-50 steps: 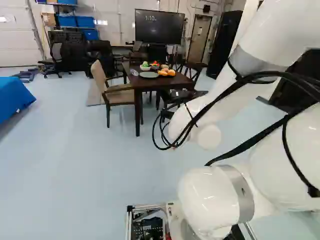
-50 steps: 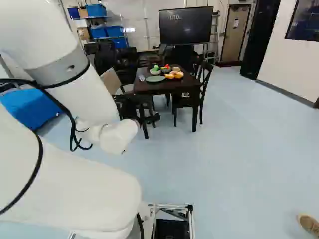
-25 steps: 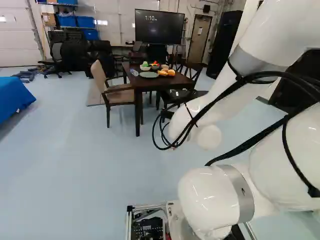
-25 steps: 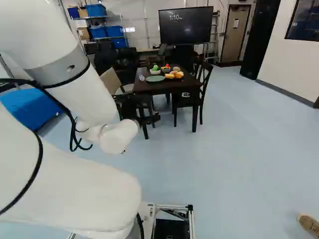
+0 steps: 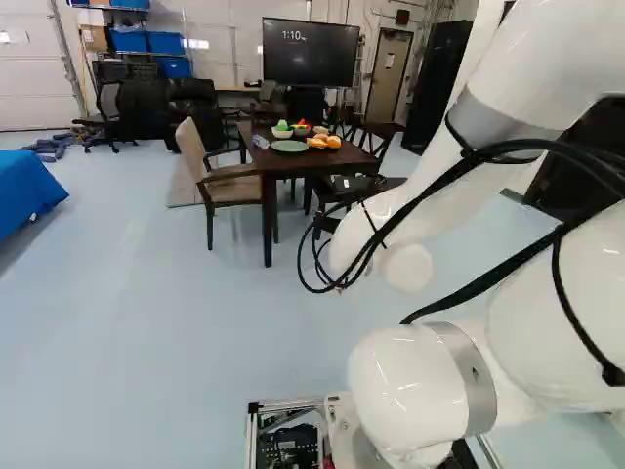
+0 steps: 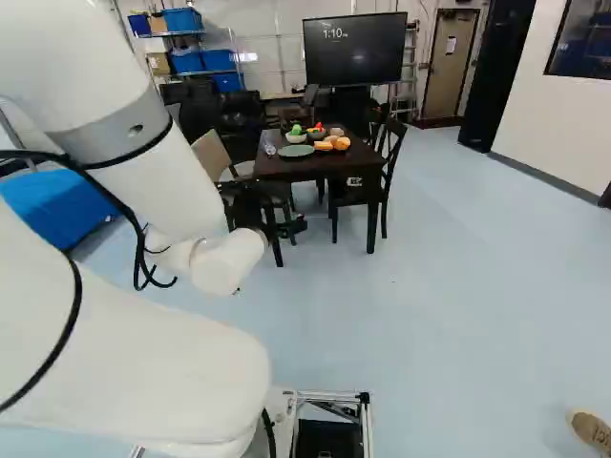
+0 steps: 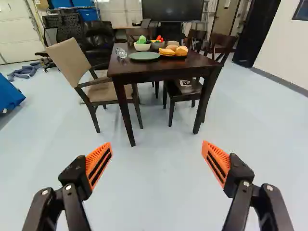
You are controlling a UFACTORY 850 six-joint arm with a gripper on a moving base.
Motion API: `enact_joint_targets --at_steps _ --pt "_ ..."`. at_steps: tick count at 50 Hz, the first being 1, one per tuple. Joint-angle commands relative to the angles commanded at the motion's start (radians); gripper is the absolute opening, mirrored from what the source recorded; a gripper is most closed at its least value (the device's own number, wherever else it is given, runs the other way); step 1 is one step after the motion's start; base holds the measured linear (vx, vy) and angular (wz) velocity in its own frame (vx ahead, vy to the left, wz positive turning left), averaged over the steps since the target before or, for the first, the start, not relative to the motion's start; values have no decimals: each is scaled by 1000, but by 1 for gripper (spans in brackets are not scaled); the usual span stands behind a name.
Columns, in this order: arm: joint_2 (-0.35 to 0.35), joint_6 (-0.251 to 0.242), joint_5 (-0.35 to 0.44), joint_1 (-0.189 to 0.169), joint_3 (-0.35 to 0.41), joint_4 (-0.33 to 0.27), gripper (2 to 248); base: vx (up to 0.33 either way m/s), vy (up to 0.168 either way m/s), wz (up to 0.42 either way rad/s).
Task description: Move the croissant to the empty plate
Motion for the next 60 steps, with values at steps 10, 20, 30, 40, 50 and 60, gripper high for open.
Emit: enact_joint_targets --at_steps 10,20,30,40,50,60 --pt "0 0 0 0 0 0 247 9 -26 1" --pt "0 0 0 0 0 0 247 18 -37 1" --pt "0 0 0 0 0 0 247 24 -40 -4" --pt "0 0 0 0 0 0 247 43 -47 -1" --pt "0 0 0 0 0 0 247 55 -53 3" --pt "0 0 0 0 0 0 247 64 -59 0"
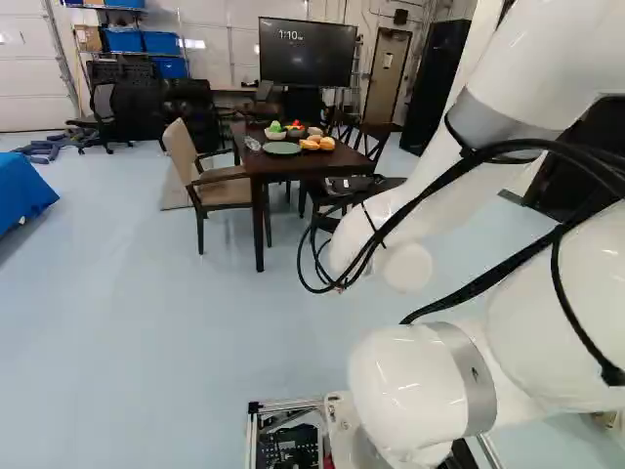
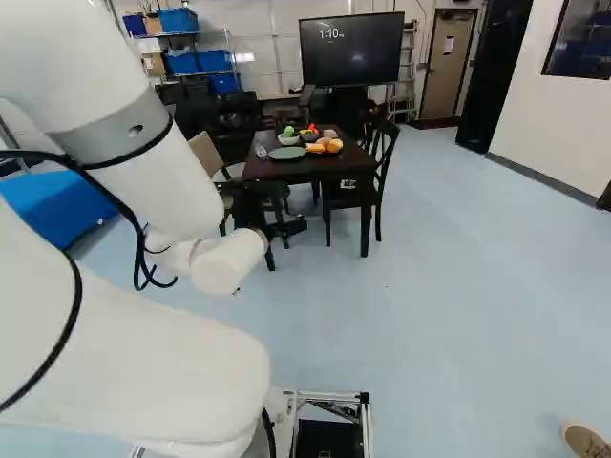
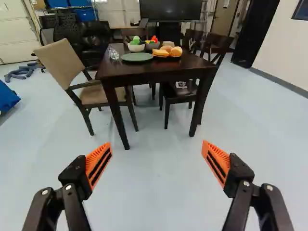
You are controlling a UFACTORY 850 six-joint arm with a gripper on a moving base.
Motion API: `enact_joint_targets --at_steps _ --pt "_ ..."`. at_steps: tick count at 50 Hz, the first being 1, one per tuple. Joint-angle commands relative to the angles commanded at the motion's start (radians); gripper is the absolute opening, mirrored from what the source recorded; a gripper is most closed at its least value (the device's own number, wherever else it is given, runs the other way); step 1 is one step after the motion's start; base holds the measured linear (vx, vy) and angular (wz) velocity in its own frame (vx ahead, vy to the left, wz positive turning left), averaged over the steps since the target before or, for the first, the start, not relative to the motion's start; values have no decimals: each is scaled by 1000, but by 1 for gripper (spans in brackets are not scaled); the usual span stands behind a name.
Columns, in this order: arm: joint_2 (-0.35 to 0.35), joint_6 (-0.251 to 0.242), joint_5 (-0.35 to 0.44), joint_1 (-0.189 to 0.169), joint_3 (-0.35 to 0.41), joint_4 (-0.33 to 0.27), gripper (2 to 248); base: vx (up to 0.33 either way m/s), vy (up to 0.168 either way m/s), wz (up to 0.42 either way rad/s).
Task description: Move the croissant to the empty plate
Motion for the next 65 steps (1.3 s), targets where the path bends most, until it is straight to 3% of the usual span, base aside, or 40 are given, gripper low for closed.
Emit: enact_joint_targets --at_steps 65 --pt "0 0 0 0 0 0 247 73 -49 -1"
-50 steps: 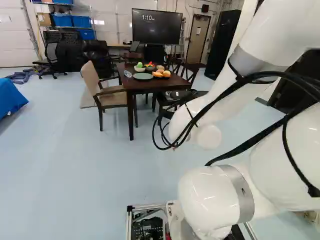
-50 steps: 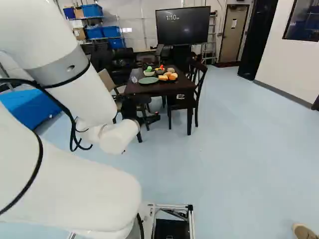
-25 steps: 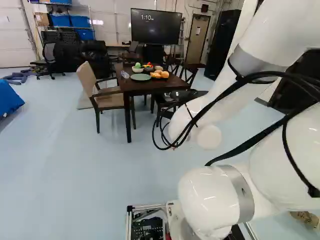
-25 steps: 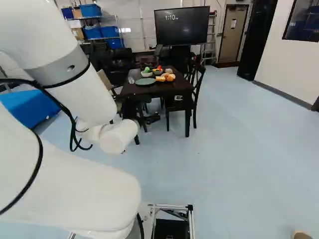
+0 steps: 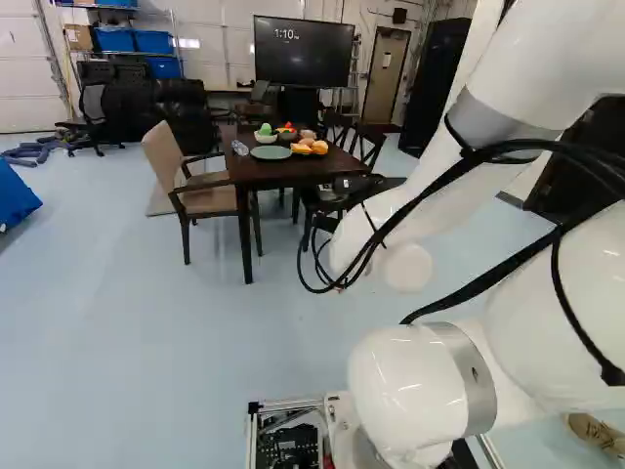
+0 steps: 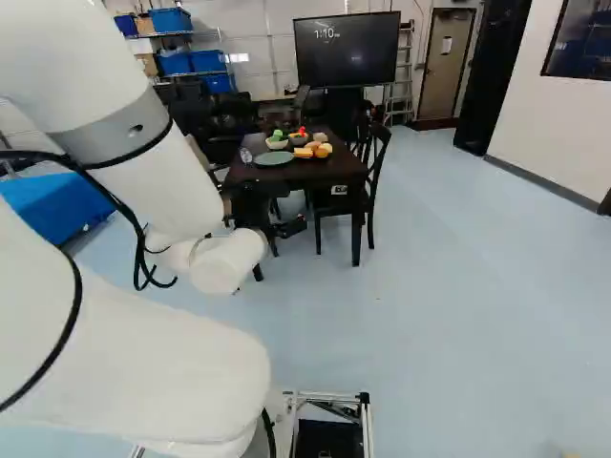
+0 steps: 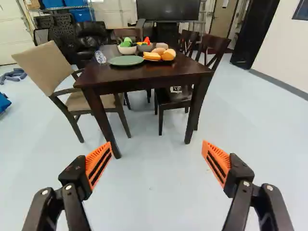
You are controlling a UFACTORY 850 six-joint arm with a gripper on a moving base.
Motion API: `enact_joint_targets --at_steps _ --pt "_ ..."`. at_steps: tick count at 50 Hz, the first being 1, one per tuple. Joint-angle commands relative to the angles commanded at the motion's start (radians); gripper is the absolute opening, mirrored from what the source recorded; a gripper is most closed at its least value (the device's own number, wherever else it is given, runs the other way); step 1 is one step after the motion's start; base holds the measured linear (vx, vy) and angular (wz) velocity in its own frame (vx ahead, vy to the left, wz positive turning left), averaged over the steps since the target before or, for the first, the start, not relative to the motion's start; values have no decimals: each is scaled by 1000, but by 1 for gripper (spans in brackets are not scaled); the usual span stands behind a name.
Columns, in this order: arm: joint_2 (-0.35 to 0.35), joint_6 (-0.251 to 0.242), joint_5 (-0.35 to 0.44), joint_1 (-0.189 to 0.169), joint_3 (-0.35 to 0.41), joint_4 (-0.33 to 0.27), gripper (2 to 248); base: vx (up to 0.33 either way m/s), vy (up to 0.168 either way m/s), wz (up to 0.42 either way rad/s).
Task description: Move the croissant to the empty plate
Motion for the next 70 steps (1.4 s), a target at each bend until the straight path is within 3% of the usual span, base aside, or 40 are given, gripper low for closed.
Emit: enact_joint_targets --at_steps 70 --pt "0 0 0 0 0 0 247 77 -43 1"
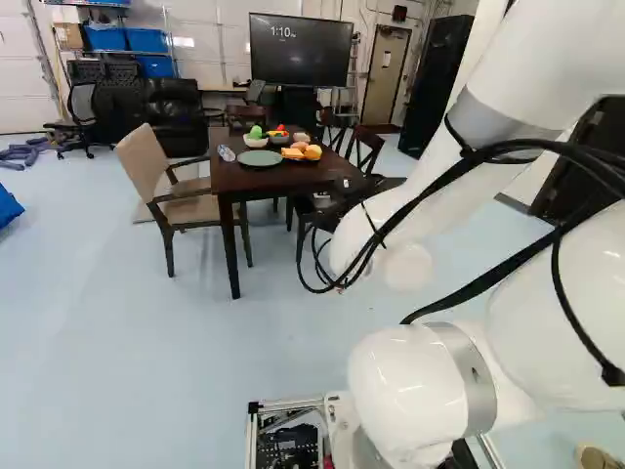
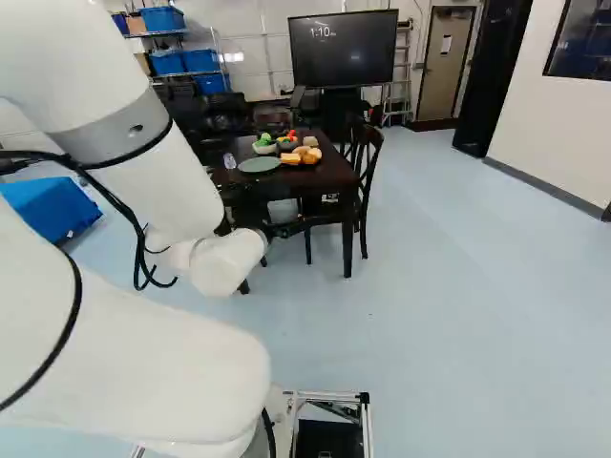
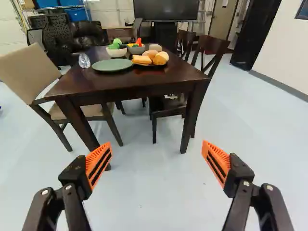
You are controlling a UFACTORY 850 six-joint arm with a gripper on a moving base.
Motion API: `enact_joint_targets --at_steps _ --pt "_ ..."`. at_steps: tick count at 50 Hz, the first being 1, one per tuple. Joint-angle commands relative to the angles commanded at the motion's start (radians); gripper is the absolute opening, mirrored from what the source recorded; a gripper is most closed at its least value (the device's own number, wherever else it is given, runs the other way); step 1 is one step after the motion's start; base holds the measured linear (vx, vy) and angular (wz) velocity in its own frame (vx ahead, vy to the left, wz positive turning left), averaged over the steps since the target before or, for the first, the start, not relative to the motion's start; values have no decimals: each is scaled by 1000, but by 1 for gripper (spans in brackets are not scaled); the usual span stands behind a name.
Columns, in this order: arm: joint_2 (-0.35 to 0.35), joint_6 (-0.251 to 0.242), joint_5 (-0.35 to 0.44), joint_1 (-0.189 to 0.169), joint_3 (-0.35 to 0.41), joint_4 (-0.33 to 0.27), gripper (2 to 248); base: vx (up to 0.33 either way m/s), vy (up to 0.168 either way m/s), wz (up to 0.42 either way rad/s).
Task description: Move the croissant to the empty plate
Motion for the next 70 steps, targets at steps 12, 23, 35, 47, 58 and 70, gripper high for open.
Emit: enact_joint_targets --at_steps 12,23,35,47,58,70 --pt "0 0 0 0 0 0 247 78 -45 1" --pt "0 0 0 0 0 0 247 78 -46 2" --pt "0 0 0 0 0 0 247 80 -45 2" --pt "0 0 0 0 0 0 247 81 -44 0" --pt "0 0 0 0 0 0 247 77 -44 2" --pt "0 0 0 0 0 0 247 76 -44 2"
